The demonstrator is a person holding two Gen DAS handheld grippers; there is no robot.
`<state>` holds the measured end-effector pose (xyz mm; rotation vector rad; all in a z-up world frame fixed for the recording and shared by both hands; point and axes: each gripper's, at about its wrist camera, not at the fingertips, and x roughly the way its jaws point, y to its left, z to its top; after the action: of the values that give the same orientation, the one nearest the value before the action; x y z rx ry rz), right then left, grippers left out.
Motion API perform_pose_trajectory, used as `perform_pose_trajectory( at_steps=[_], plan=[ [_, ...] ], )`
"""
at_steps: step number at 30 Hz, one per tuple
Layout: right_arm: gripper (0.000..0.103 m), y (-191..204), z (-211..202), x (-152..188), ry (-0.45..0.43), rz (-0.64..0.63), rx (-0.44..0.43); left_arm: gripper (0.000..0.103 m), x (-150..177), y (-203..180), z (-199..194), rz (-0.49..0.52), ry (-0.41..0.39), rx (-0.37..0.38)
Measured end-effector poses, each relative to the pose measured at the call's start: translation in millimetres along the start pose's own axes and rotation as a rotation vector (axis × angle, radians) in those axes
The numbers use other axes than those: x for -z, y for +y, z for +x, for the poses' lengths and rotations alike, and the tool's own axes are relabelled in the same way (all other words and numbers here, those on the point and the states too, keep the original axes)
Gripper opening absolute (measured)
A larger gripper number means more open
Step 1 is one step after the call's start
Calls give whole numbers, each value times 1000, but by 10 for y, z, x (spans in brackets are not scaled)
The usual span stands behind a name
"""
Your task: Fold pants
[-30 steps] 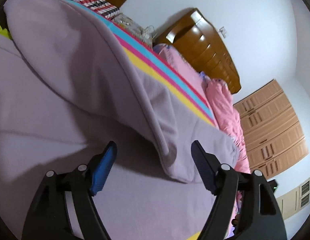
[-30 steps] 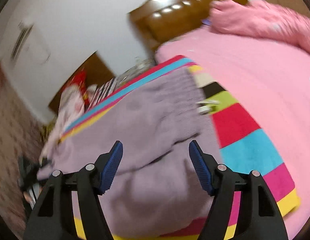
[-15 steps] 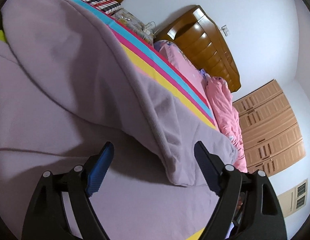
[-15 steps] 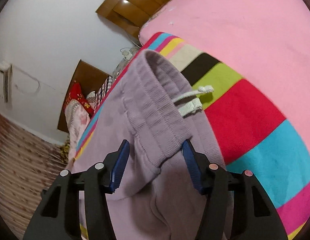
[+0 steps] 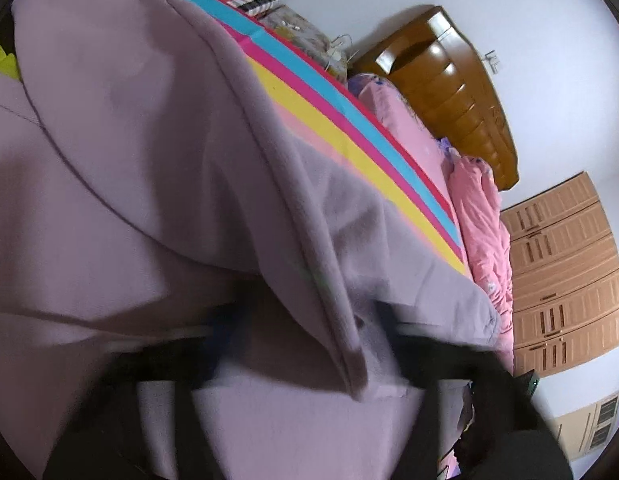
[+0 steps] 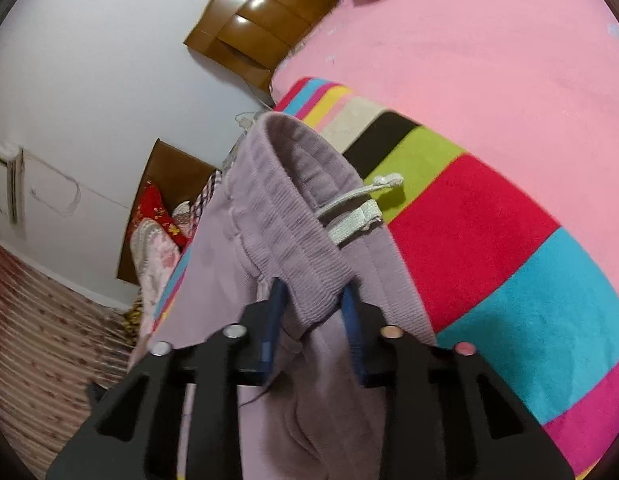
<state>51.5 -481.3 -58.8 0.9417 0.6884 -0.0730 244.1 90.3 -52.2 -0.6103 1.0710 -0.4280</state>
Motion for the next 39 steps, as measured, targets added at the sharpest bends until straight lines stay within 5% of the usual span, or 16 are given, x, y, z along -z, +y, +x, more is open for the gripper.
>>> perform_pose_trajectory(
  at_steps=[4,9,13,15,20,22,28,33,38,39],
  plan=[
    [15,314,-242,-69,-75,-103,-2,7,-58,-276,-303,139,-72,-66],
    [13,729,-573,-272,-149,-174,-89,8,-227,-575,-877,240,-177,49],
    [13,795,-1051,-106,-193,-205,-149,10,80,-428,-1326,274,-230,115],
    [13,618,-1173,82,-163,-193,-146,12,321,-217,-1330,275,-210,96],
    [13,-109,-886,597,-15,-80,30,13,864,511,-754,151,-51,-10],
    [13,-258,-865,637,-22,-29,0,12,917,584,-714,144,-64,-3],
    [13,76,-1072,554,-76,-138,6,12,965,344,-1100,239,-149,-7],
    [13,-243,-801,671,-26,-83,62,12,999,573,-800,169,-79,-52],
    [14,-142,-849,648,-34,-138,75,15,1062,620,-828,190,-108,-37],
    [24,-69,-857,657,-37,-188,110,19,1070,627,-841,192,-109,-31]
  ],
)
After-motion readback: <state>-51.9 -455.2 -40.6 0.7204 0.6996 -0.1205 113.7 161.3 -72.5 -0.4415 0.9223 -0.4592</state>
